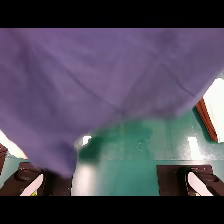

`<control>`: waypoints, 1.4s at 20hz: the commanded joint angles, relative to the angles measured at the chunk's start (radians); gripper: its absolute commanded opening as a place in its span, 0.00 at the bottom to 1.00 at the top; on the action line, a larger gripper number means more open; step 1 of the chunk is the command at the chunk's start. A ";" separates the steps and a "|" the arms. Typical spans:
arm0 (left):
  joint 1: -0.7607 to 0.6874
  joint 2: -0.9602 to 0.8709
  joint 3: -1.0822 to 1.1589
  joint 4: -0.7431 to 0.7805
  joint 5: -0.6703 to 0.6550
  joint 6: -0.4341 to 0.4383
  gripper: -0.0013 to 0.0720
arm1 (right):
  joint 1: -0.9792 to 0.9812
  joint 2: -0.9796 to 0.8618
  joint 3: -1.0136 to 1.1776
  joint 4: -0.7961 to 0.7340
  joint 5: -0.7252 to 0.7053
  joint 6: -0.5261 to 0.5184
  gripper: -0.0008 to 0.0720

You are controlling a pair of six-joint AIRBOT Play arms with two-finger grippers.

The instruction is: Fold the shirts.

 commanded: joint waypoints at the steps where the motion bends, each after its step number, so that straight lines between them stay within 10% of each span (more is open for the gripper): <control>1: 0.001 -0.117 -0.037 -0.001 -0.225 -0.027 0.05 | 0.025 -0.123 -0.015 -0.026 0.116 0.027 0.04; 7: 0.001 -0.419 -0.416 0.000 -0.193 -0.024 0.05 | 0.089 -0.457 -0.261 -0.026 0.047 0.026 0.04; 17: 0.002 -0.760 -0.530 0.005 0.346 0.014 0.06 | 0.089 -0.765 -0.309 -0.015 -0.214 0.027 0.04; 18: 0.002 -0.760 -0.530 0.005 0.352 -0.002 0.31 | 0.089 -0.768 -0.309 -0.014 -0.224 0.027 0.04; 19: 0.002 -0.760 -0.527 0.005 0.352 -0.025 0.65 | 0.089 -0.768 -0.308 -0.010 -0.232 0.027 0.13; 21: 0.008 -0.757 -0.505 0.011 0.322 -0.032 0.69 | 0.078 -0.766 -0.308 0.033 -0.224 0.027 0.58; 28: 0.216 -0.710 -0.377 -0.014 -0.169 -0.042 0.69 | -0.046 -0.560 -0.462 0.090 0.076 -0.077 0.57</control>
